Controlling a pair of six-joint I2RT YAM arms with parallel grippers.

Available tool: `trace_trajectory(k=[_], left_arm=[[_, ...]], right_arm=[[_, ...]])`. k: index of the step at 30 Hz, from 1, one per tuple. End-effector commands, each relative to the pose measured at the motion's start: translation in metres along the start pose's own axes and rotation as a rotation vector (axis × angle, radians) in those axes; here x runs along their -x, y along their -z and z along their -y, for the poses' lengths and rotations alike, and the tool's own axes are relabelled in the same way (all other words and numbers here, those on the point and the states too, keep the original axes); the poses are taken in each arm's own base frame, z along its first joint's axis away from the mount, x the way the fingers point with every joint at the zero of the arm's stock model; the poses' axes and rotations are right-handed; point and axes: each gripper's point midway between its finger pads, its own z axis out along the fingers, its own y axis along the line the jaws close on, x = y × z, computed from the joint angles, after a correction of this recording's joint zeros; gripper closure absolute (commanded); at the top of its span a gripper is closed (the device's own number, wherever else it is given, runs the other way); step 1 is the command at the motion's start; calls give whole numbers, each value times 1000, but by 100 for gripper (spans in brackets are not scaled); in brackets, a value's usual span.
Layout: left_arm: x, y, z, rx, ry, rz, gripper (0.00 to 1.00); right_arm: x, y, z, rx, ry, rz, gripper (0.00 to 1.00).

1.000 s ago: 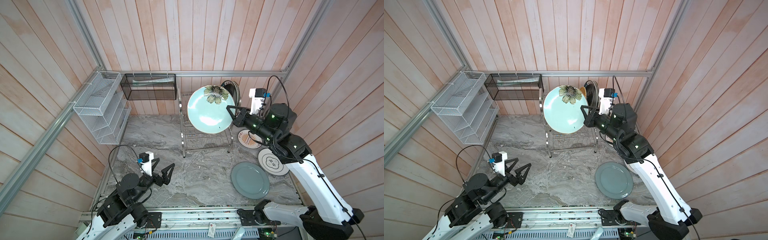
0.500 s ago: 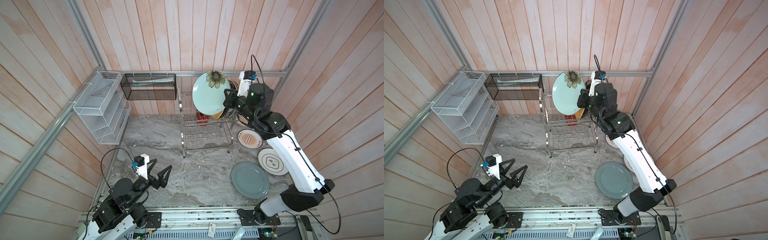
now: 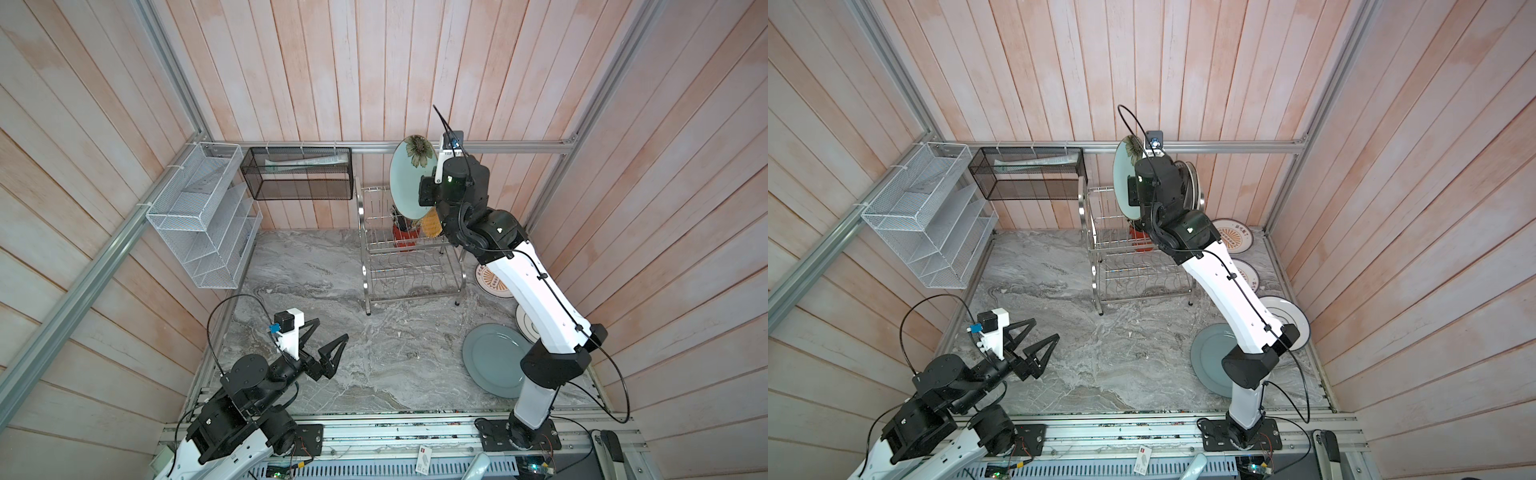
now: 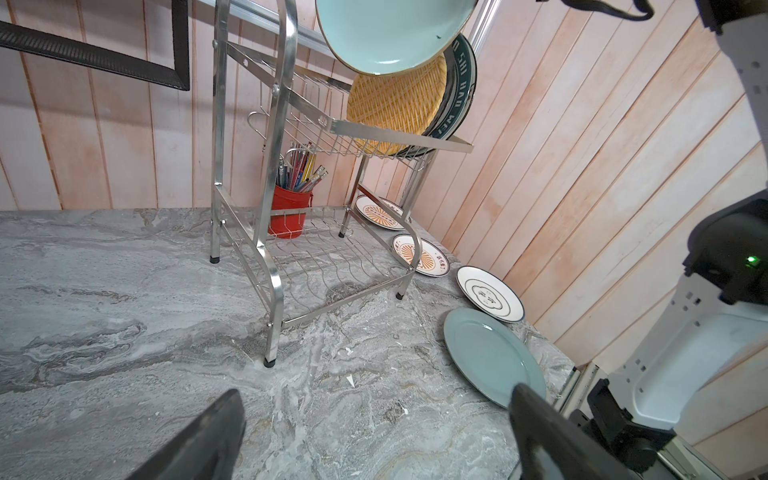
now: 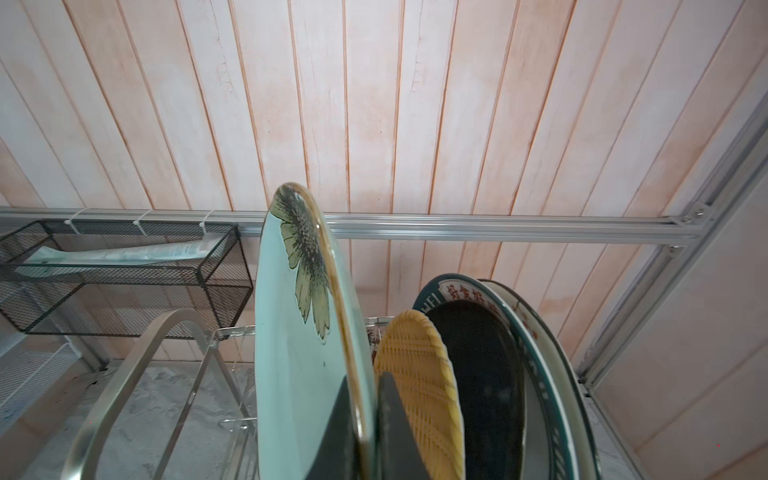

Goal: Load the plates into the dish rack
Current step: 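Lift the pale green flower plate with the right gripper up to the rack's upper tier, then lower the flower plate into the upper slots beside the bamboo tray with the right gripper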

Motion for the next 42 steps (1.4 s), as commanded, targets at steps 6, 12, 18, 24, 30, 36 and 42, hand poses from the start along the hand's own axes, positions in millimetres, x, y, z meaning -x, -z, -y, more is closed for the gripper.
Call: trace_trajectory(k=[6, 12, 18, 24, 30, 36, 42], left_arm=[[-2, -3, 10, -67, -20, 0, 0], [-2, -3, 11, -71, -20, 1, 0], [-1, -2, 11, -73, -19, 3, 0], [-1, -2, 12, -74, -20, 4, 0], [-1, -2, 12, -77, -21, 3, 0], [-1, -2, 12, -78, -20, 4, 0], [-1, -2, 13, -81, -19, 4, 0]], right_arm=[[39, 13, 28, -159, 20, 110, 100], [27, 1, 23, -176, 63, 85, 100], [11, -11, 20, -176, 86, 47, 100], [0, -18, 20, -202, 119, 24, 100], [0, -18, 23, -216, 129, 25, 100], [-3, -20, 27, -238, 150, 17, 100], [-15, -26, 28, -247, 168, -6, 100]])
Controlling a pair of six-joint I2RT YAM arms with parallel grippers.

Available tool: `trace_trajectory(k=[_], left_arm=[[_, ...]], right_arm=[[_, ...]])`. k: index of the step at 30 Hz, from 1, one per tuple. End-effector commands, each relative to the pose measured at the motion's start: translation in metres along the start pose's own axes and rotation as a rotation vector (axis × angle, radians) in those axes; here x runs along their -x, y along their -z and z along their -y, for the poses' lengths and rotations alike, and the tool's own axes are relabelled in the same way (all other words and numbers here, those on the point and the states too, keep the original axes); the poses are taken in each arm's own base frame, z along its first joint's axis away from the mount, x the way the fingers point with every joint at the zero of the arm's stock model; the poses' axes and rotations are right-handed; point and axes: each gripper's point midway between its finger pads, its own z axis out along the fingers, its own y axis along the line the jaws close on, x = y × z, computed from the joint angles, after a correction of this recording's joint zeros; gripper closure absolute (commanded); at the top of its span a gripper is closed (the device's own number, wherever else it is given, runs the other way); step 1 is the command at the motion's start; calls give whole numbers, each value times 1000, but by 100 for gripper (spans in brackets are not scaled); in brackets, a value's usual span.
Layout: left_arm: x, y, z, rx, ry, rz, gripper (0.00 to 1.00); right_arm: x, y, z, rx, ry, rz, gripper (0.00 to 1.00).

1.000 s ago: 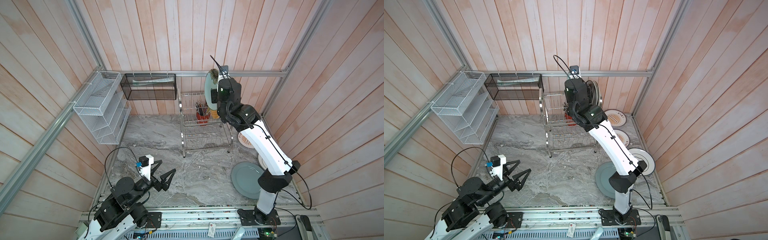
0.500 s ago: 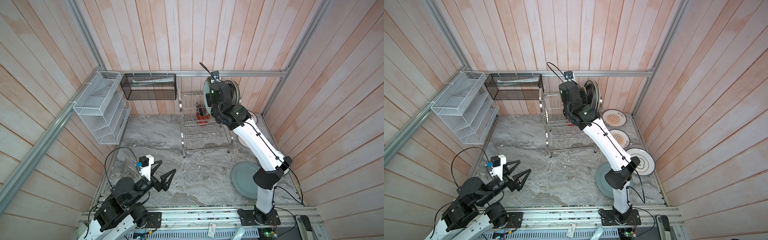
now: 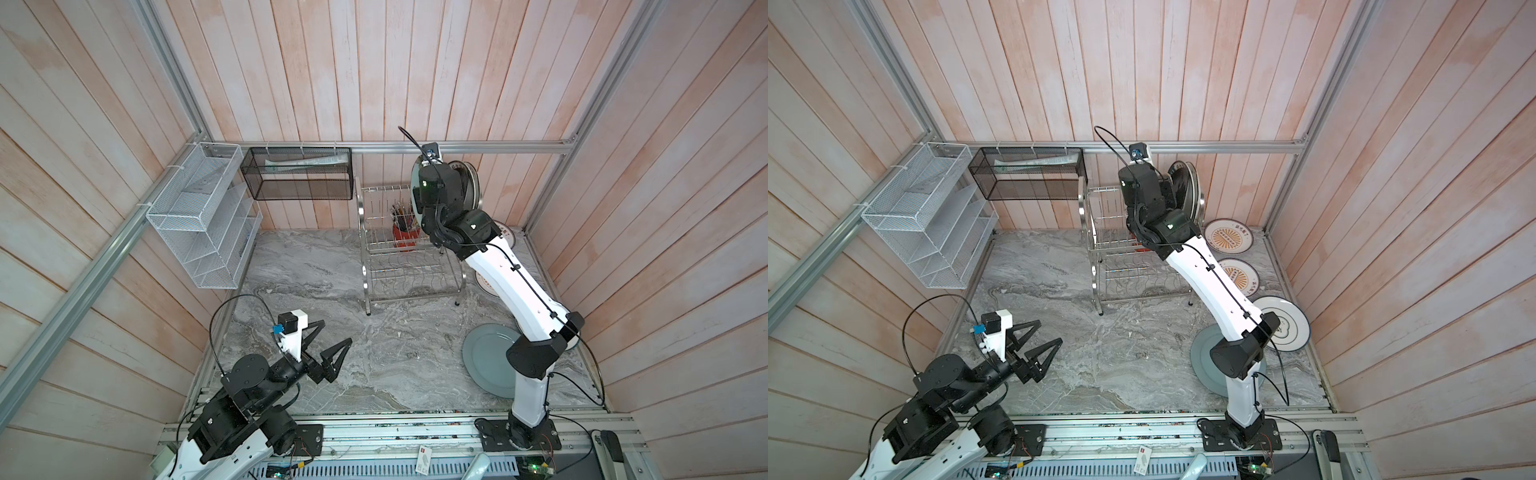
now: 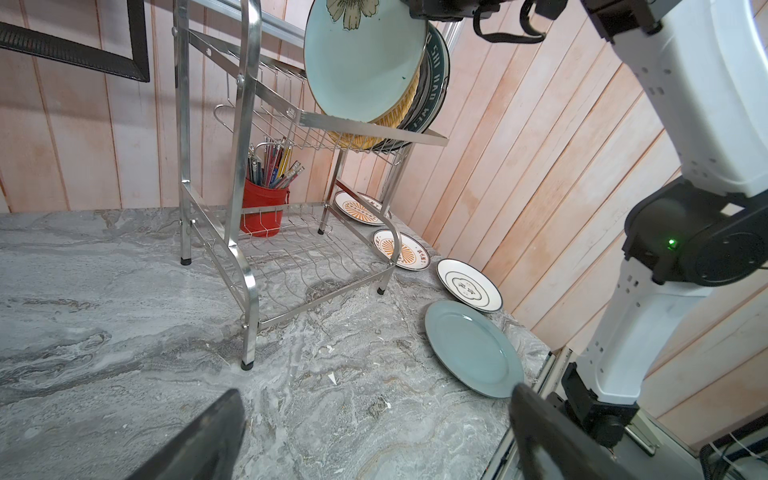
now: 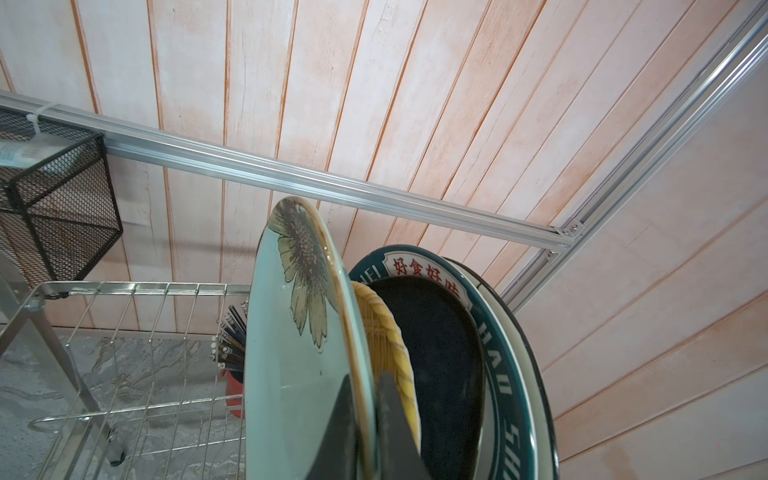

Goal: Load the plates into the dish rack
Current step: 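Lower the flower plate into the upper slots beside the bamboo tray with the right gripper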

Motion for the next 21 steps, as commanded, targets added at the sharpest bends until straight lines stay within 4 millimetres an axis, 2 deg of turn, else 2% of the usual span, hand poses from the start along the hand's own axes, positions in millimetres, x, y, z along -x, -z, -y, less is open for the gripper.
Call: trace_trajectory(k=[1, 15, 21], left_arm=[[2, -1, 4, -23, -19, 13, 0], [1, -1, 4, -24, -19, 12, 0], [2, 0, 4, -25, -20, 15, 0]], right_arm=[[22, 5, 23, -53, -104, 66, 100], [0, -2, 10, -31, -82, 10, 100], [-10, 3, 5, -12, -70, -14, 100]])
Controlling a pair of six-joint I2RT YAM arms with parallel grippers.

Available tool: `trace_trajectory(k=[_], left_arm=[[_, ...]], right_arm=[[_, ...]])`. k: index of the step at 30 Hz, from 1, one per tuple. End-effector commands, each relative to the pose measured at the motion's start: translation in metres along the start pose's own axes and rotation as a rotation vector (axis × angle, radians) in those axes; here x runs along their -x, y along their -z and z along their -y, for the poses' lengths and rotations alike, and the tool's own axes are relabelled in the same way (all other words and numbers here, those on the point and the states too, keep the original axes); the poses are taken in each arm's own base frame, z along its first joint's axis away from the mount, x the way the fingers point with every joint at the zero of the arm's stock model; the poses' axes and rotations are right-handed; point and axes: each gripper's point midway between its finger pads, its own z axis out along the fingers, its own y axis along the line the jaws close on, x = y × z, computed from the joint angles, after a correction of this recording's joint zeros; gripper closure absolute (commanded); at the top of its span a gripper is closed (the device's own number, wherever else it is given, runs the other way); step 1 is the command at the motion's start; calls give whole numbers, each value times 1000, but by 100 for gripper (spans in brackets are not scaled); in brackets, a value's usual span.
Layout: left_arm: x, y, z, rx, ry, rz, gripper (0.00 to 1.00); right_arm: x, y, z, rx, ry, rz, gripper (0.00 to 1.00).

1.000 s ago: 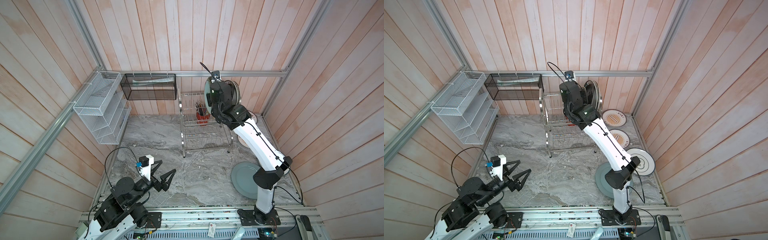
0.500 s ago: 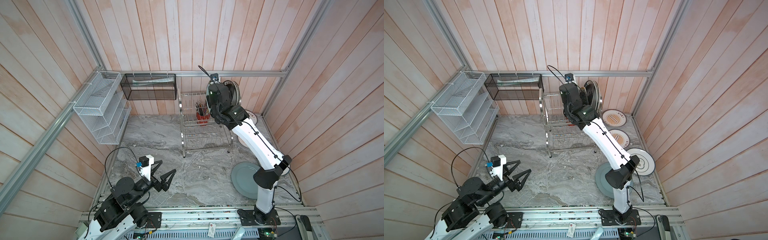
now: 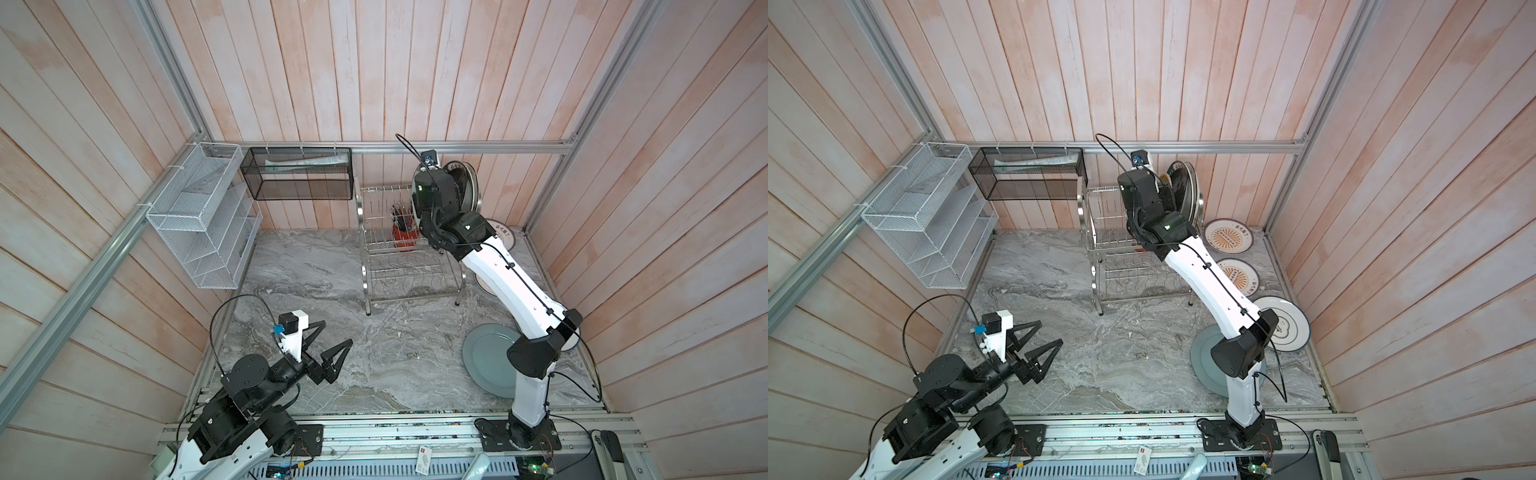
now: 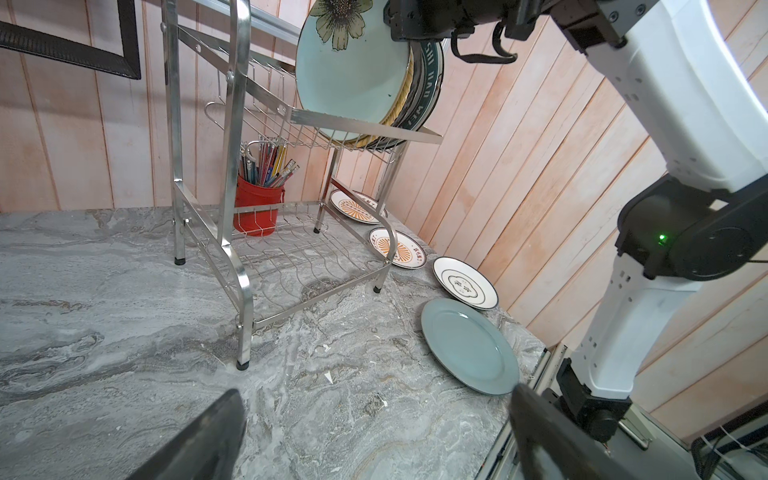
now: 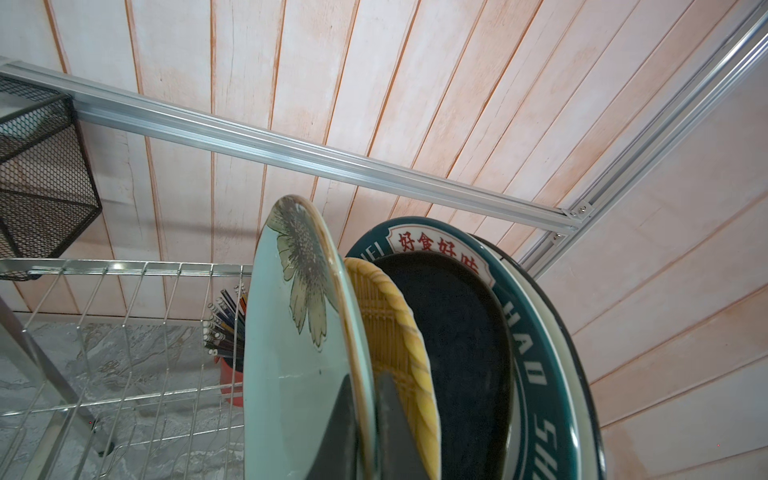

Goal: Load the plates into the dish rack
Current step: 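Lower the flower plate into the upper slots beside the bamboo tray with the right gripper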

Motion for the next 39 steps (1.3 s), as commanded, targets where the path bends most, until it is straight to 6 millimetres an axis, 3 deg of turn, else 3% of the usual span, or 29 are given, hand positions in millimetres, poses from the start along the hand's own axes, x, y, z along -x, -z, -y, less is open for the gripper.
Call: trace_trajectory(k=[1, 10, 20, 28, 39], left_arm=[[3, 0, 1, -11, -20, 21, 0], [4, 0, 2, -13, -19, 23, 0], [5, 2, 2, -15, -19, 29, 0], [6, 2, 2, -17, -19, 31, 0], [5, 2, 2, -17, -19, 29, 0]], right_arm=[[10, 17, 11, 3, -62, 24, 100], [8, 32, 5, 8, -49, 10, 100], [1, 33, -4, -6, -31, -30, 100], [18, 33, 1, -32, -77, -5, 100], [26, 28, -1, -44, -139, 15, 100]])
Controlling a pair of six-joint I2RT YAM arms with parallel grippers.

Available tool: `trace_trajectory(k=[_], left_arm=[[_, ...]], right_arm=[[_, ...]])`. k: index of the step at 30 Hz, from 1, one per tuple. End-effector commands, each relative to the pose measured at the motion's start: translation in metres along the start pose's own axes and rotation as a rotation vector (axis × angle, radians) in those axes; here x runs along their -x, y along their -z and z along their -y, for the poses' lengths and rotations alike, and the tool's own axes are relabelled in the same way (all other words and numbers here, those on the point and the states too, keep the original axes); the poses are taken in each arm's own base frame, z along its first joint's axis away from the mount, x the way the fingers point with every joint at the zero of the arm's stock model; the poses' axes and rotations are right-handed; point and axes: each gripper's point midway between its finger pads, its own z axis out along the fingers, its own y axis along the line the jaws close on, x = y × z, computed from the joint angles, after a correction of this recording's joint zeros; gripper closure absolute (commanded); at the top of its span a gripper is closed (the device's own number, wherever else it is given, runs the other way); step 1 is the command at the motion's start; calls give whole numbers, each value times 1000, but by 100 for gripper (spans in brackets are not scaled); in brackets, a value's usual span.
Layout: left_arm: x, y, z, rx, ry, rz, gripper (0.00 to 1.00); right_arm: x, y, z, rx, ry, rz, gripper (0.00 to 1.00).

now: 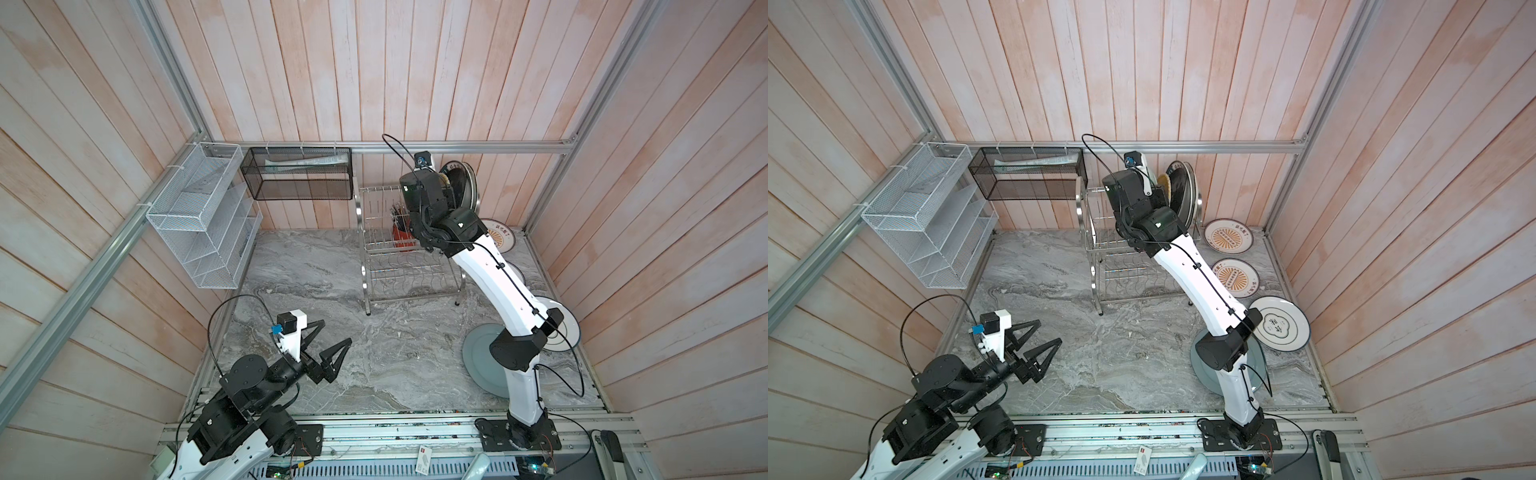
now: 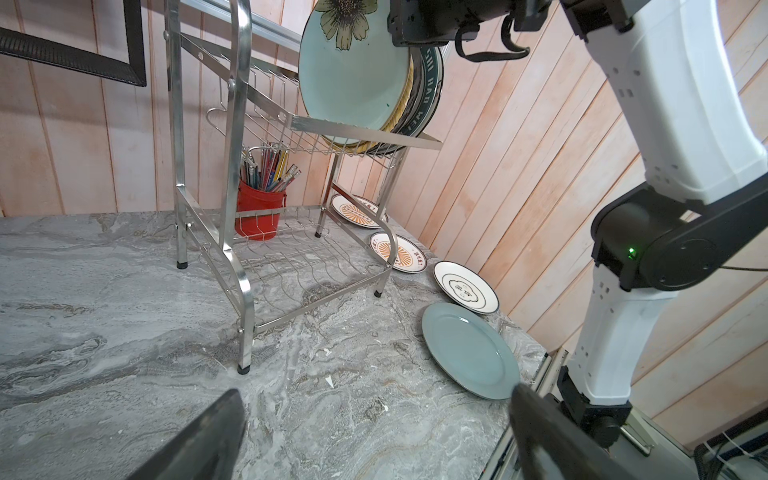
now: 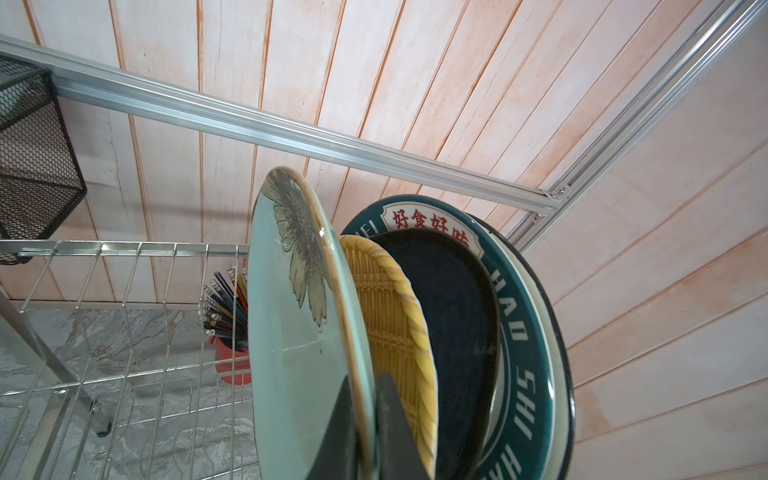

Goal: Load the plates into the dish rack
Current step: 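Lower the flower plate into the upper slots beside the bamboo tray with the right gripper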

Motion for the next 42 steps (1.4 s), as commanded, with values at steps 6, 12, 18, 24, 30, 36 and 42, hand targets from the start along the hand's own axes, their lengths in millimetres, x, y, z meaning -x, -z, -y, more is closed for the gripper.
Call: trace_trajectory(k=[6, 12, 18, 24, 30, 36, 42], left_arm=[[2, 1, 3, -18, -19, 15, 0], [2, 1, 3, -19, -18, 15, 0], [2, 0, 3, -19, -20, 13, 0], [1, 0, 2, -15, -20, 12, 0], [1, 0, 2, -19, -19, 11, 0], [1, -1, 3, -21, -19, 10, 0], [2, -1, 3, -21, -19, 11, 0]], right_arm=[[29, 13, 5, 46, -211, 71, 100], [37, 15, 14, 36, -251, 91, 100], [41, 16, 18, 20, -249, 108, 100], [26, 10, 11, 15, -216, 71, 100], [16, 6, 7, -2, -165, 50, 100], [13, 7, 7, -10, -136, 49, 100], [27, 11, 10, 5, -110, 93, 100]])
